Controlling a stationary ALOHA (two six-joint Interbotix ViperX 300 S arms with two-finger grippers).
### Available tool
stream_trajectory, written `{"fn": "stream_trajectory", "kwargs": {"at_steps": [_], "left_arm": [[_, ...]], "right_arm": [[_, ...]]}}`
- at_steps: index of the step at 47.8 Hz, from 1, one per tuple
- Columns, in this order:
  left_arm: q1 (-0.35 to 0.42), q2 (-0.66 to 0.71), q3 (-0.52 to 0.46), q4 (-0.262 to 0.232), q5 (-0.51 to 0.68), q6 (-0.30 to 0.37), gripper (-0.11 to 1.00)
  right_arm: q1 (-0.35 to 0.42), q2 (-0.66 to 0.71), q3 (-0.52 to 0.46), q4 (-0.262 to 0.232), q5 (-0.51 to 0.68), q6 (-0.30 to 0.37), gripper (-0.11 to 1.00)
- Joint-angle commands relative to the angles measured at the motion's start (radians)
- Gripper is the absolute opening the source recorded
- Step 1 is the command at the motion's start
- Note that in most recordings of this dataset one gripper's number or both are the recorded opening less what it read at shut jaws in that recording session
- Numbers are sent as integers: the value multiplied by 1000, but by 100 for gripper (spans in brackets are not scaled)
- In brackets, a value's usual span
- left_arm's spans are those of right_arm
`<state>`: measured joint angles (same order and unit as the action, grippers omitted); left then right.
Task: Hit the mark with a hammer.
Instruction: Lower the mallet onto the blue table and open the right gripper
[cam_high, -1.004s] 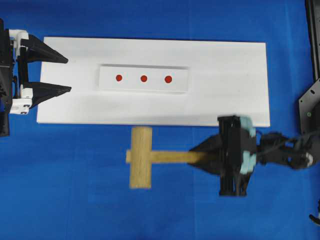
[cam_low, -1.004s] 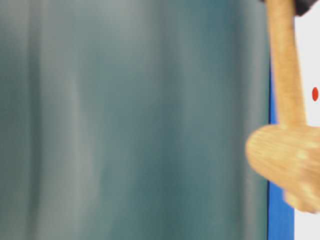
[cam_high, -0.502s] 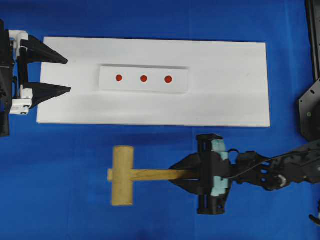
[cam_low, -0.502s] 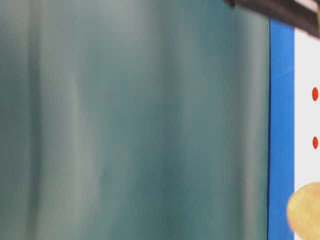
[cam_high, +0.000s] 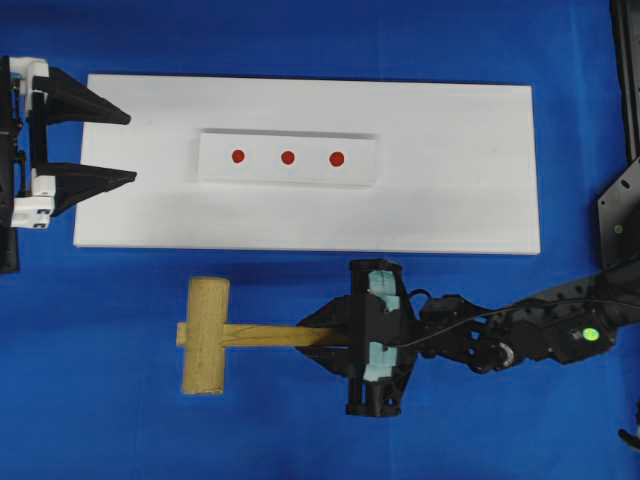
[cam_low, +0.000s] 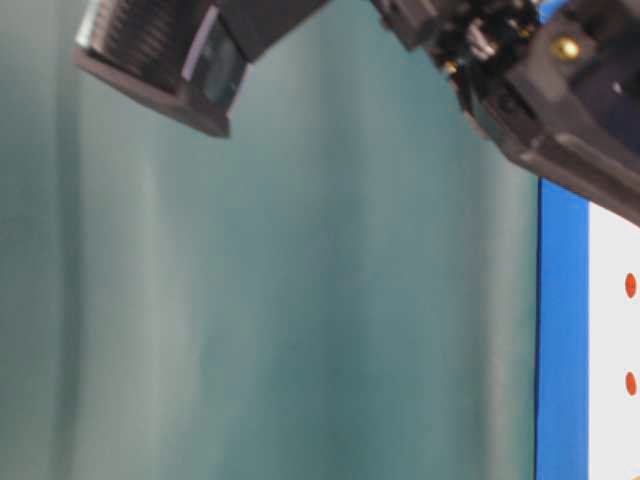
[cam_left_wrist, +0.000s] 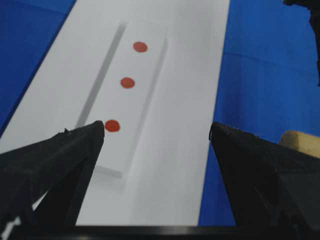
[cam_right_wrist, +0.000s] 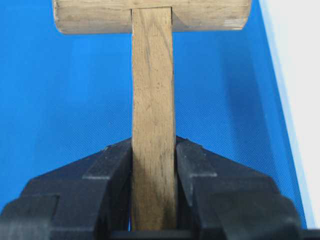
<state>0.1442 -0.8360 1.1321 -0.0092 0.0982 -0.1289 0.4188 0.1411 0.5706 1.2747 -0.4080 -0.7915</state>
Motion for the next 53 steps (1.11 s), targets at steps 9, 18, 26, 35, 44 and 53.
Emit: {"fn": "stream_trajectory", "kwargs": {"at_steps": [9,18,26,35,44,53], "left_arm": [[5,-31,5,-2,-9,3,83],[5,-32,6,-2,-9,3,83],[6,-32,6,-2,-9,3,83],[9,-32,8,0,-12,3,83],[11,-32,6,-2,-28,3,83],[11,-32,8,-2,-28,3,83]], "right_arm": [[-12,52,-34,-11,-3,6,9],[-23,126,-52,-9,-3,12,9],[-28,156,-55,-11,2,12,9],[-29,169,-51,-12,3,12,9],[-31,176,-49,-12,25,11,9],[-38,176,-49,-14,44,12,9]]}}
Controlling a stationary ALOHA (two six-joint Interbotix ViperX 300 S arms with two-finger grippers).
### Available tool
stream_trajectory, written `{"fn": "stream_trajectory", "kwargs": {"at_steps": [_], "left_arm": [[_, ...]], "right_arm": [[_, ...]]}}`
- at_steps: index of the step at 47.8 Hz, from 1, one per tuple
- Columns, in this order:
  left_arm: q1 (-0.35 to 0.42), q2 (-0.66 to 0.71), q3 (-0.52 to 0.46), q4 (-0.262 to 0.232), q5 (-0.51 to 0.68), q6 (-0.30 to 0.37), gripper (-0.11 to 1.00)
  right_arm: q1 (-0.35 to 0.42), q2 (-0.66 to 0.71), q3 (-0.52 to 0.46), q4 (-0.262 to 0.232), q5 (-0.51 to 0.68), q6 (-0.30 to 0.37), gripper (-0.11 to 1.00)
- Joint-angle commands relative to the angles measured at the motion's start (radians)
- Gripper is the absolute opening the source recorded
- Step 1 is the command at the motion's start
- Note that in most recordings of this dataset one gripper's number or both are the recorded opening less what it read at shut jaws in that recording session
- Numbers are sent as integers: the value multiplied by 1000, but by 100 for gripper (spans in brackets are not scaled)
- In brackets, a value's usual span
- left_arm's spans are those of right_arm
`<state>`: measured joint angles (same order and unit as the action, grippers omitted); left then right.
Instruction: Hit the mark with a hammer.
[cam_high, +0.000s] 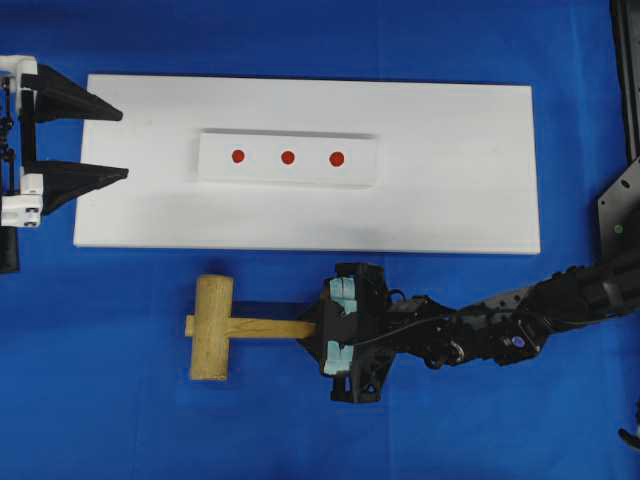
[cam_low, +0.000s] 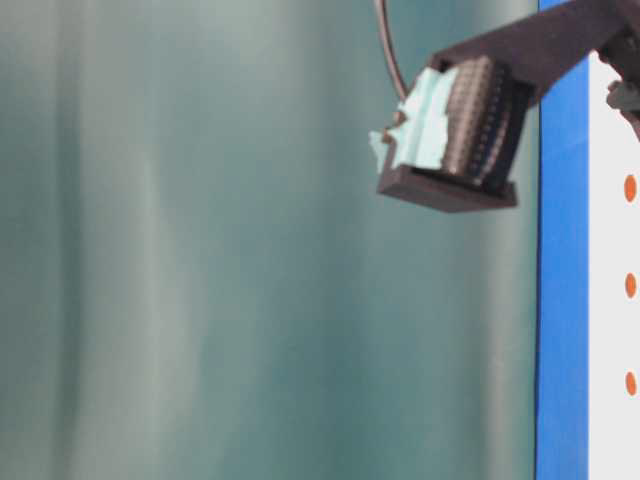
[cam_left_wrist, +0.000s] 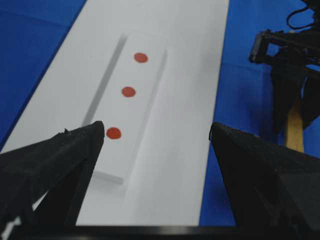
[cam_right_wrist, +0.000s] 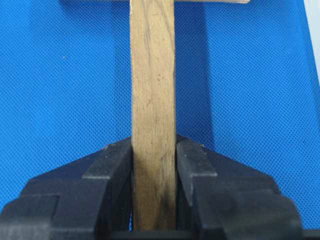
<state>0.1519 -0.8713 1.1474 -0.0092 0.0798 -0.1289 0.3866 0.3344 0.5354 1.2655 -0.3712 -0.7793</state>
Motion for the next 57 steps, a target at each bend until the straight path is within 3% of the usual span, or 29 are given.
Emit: {"fn": "stream_trajectory", "kwargs": {"at_steps": [1,24,27,38,46,57], "left_arm": [[3,3,-8,-2,-9,3,83],[3,3,-6,-2,-9,2,83],[3,3,-6,-2,-9,2,83],[3,3,-6,-2,-9,-2,83],[3,2,-6,-3,-9,0,83],[2,2,-6,-2,-9,0,83]], "right_arm": [[-9,-17,-12,-3,12,0,9],[-23,-17,-14,-3,54,-3,11],[-23,-20,-14,-3,54,-6,23],[-23,-94,0,-3,54,-29,85],[-23,-199,48,-5,52,-80,76],[-49,-376,95,-3,54,-179,76]]}}
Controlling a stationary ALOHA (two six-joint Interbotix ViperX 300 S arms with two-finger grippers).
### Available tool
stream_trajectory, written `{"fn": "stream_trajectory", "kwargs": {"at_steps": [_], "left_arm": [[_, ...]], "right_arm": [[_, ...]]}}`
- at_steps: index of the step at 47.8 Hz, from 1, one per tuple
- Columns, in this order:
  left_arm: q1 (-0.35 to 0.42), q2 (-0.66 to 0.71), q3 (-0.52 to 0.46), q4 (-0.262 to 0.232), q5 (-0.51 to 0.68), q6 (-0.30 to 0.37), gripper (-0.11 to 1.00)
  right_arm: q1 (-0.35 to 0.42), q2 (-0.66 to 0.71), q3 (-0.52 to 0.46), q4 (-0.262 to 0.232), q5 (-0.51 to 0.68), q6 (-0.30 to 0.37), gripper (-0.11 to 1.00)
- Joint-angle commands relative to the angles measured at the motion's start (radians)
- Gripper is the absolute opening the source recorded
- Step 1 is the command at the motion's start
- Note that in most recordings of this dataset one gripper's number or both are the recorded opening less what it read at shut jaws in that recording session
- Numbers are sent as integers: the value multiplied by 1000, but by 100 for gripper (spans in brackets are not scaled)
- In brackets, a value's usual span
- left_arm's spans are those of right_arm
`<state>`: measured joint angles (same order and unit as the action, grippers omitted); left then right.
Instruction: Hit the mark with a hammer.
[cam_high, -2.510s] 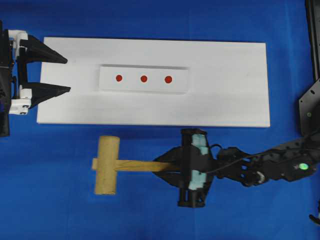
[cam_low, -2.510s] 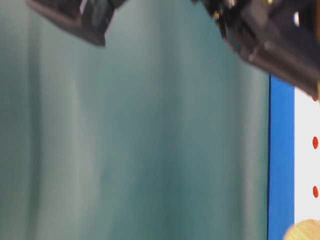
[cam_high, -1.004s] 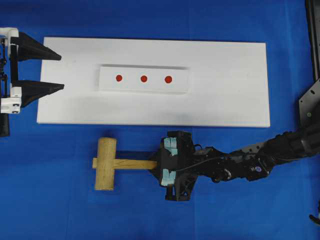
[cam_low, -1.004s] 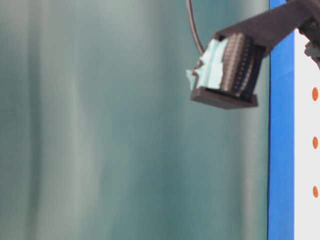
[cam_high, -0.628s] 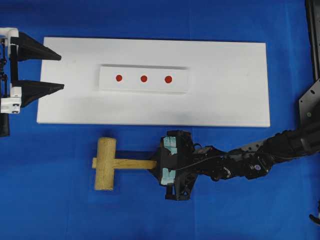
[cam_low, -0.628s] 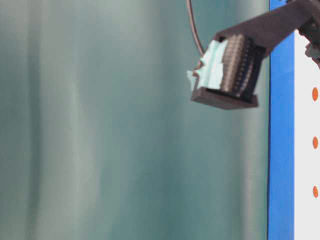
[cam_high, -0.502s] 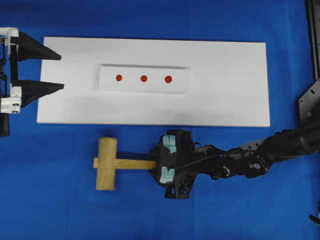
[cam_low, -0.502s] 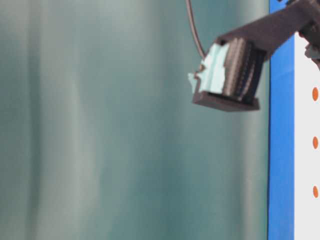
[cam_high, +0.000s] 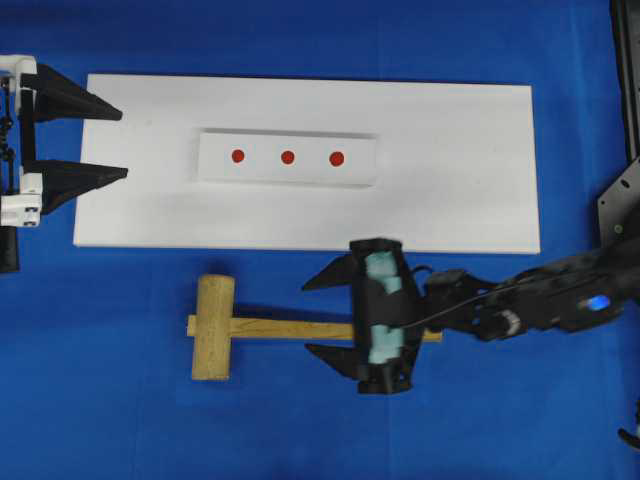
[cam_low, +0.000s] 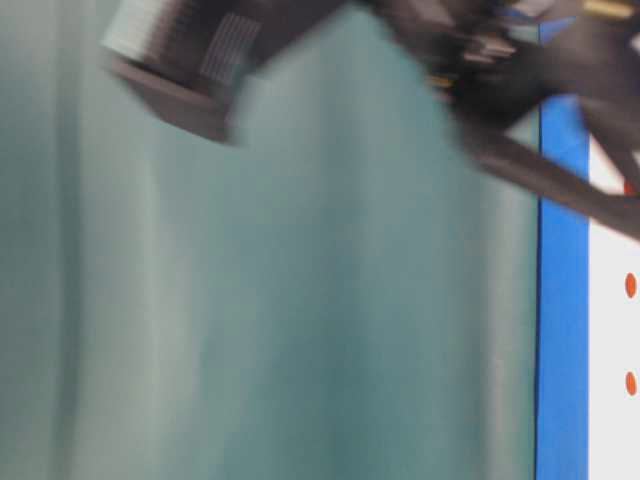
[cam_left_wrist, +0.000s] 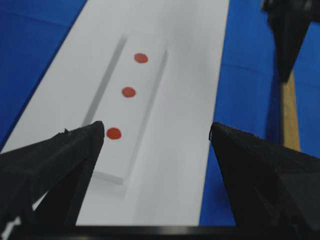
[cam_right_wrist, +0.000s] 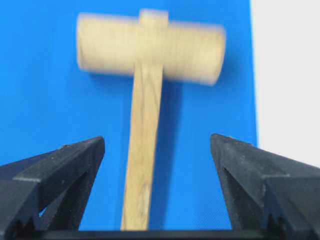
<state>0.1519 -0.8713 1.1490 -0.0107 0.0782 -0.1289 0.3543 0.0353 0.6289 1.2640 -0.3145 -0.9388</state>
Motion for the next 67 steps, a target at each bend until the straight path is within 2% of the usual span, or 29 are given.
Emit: {"fn": "stream_trajectory", "kwargs": {"at_steps": [1,7,17,25,31,43,56,67], "left_arm": [[3,2,-8,-2,-8,0,83],[2,2,-8,0,-8,0,83],[0,2,-8,0,-9,0,83],[-2,2,-8,-2,-8,0,83],[-2,-3,-8,-2,-8,2,83],[-3,-55,-3,0,-8,18,82],[-6,-150,49,0,2,123,82],[-8,-215,95,0,44,138,82]], "right_arm": [[-23,-94,5,0,-3,-28,76],[-89,-186,37,0,17,-71,76],[-252,-331,100,-2,138,-106,76],[-328,-449,147,-2,192,-138,76],[-350,-551,196,-2,201,-161,76],[-354,-782,341,-2,204,-164,76],[-353,-989,538,0,212,-164,75],[-353,-1078,663,12,186,-156,75]]}}
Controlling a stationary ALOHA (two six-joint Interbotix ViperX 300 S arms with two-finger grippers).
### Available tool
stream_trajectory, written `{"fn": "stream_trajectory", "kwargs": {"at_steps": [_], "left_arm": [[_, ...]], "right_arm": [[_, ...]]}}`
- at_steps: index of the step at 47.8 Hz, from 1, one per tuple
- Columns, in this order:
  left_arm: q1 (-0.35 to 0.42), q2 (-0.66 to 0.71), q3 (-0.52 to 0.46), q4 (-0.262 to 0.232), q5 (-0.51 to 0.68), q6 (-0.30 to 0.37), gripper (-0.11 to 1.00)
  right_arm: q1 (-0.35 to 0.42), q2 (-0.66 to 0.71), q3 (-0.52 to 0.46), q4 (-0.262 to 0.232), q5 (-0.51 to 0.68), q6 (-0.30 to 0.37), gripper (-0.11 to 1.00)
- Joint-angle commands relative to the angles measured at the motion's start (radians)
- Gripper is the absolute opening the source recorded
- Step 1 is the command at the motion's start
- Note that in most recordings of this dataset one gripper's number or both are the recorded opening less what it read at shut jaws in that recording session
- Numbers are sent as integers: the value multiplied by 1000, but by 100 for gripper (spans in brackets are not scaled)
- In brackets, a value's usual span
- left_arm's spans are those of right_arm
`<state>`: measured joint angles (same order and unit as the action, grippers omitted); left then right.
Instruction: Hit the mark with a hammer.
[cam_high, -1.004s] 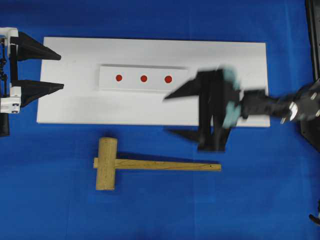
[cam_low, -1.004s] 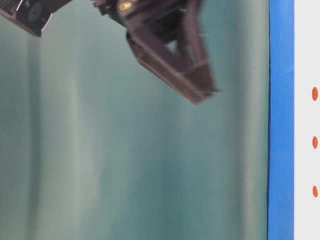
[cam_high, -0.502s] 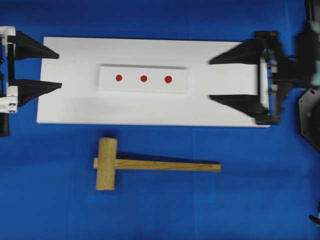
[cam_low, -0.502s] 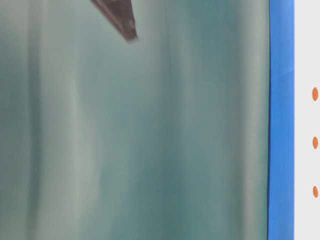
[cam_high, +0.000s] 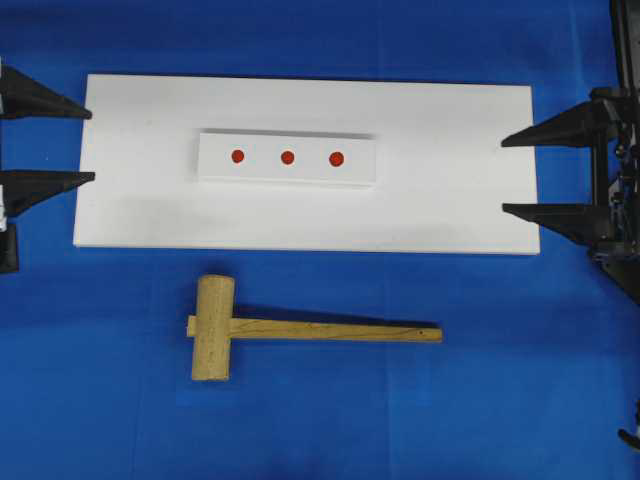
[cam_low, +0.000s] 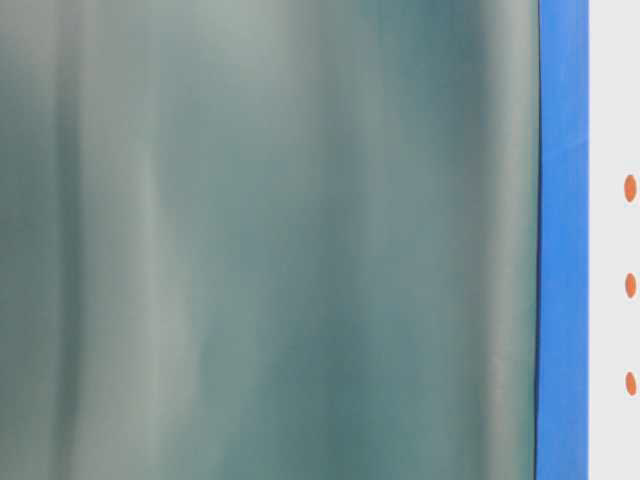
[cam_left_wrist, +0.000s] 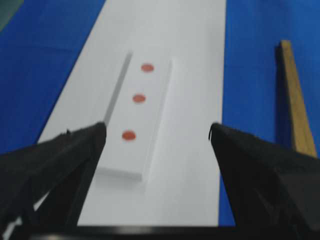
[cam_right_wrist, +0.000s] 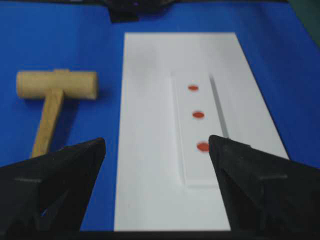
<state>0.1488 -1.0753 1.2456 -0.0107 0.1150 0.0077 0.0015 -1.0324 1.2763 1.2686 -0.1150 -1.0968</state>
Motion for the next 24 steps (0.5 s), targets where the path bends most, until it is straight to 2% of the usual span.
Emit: {"fn": "stream_trajectory", "kwargs": {"at_steps": [1,9,24], "left_arm": [[-6,-15,0,0,12,2,82],[-15,-55,21,0,35,2,81],[-17,-67,63,0,11,3,81]], "right_arm": [[0,-14,25,14,-17,3,75],[0,-28,78,41,-31,3,75],[0,-34,97,41,-31,3,75]]}}
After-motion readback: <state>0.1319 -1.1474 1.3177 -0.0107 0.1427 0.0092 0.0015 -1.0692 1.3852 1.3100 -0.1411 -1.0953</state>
